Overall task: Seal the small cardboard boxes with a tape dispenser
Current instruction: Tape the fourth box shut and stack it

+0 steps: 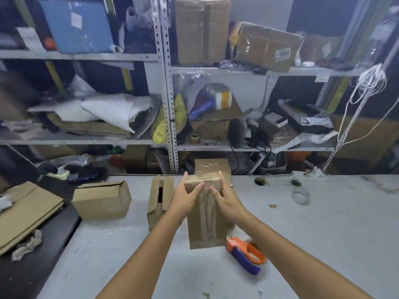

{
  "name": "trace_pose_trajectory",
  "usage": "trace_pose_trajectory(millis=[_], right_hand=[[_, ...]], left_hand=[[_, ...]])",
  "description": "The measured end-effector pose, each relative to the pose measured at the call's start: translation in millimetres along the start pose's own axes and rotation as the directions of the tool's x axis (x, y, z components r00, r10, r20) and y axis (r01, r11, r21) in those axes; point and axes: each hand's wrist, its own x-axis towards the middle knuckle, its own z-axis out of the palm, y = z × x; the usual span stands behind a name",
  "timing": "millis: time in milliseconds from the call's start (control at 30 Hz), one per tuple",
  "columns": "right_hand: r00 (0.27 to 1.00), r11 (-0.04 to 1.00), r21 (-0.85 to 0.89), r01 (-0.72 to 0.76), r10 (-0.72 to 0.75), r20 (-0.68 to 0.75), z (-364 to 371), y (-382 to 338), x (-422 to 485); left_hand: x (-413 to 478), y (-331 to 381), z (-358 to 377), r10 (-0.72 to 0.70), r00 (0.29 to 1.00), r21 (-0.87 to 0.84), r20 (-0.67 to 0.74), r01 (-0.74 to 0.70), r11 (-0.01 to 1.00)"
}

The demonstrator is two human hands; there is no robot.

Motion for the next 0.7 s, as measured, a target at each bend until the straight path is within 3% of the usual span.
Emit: trace_pose_trajectory(millis=[300,700], right_hand=[[0.997,0.997,0.030,-0.075,0.075,0.006,-17,-30,-2],[0.994,0.992,0.088,-0.088,0.082,0.068,-6,-30,-12]], left_hand=[[-9,24,-2,0.082,0.995,-0.024,0.051,-0.081,0.996],[-3,16,1,-0.010,0.999,-0.084,-0.051,0.006,0.996]])
